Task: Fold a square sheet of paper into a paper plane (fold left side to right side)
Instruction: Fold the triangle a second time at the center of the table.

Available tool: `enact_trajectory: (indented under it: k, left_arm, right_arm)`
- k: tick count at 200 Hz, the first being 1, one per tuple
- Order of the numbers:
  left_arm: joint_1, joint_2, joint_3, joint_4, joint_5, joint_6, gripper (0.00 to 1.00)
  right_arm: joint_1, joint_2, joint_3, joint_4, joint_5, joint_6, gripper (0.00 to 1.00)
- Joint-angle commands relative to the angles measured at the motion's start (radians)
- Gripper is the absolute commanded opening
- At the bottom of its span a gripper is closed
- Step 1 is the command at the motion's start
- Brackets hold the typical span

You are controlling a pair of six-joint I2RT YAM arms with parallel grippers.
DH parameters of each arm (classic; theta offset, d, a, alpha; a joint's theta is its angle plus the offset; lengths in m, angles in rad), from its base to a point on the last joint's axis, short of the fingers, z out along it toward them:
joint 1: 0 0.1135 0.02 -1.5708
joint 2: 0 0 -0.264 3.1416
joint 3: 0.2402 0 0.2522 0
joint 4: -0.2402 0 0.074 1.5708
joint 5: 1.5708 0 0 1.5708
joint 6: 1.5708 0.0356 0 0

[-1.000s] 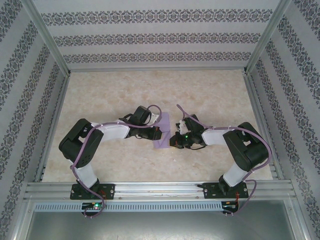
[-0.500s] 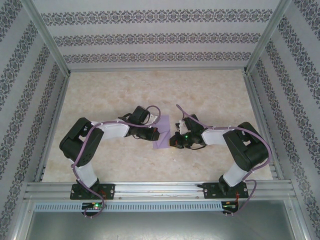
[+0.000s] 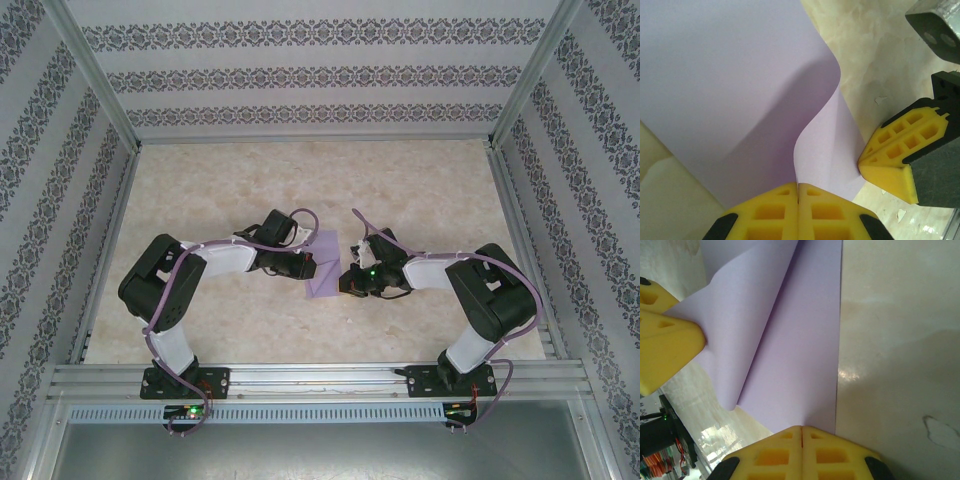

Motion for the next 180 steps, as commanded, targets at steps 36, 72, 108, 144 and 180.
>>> enact_trajectory:
  k: [36, 72, 108, 144, 180]
  left_arm:
    - [0.025, 0.022, 0.036, -0.052, -0.032, 0.05, 0.02]
    - [0.027, 0.025, 0.046, -0.071, -0.05, 0.064, 0.01]
    - [0.032, 0.031, 0.054, -0.068, -0.052, 0.067, 0.01]
    - [0.035, 0.039, 0.066, -0.071, -0.053, 0.072, 0.01]
    - [0.036, 0.043, 0.071, -0.084, -0.065, 0.082, 0.01]
  right_arm:
    - [0.013, 0.033, 0.003, -0.041, 0.049, -0.025, 0.0]
    - [0.013, 0.035, 0.003, -0.044, 0.049, -0.025, 0.0]
    - [0.013, 0.038, 0.004, -0.045, 0.05, -0.027, 0.0]
    - [0.013, 0.04, 0.006, -0.047, 0.051, -0.028, 0.0]
    - [0.012, 0.042, 0.006, -0.047, 0.051, -0.029, 0.0]
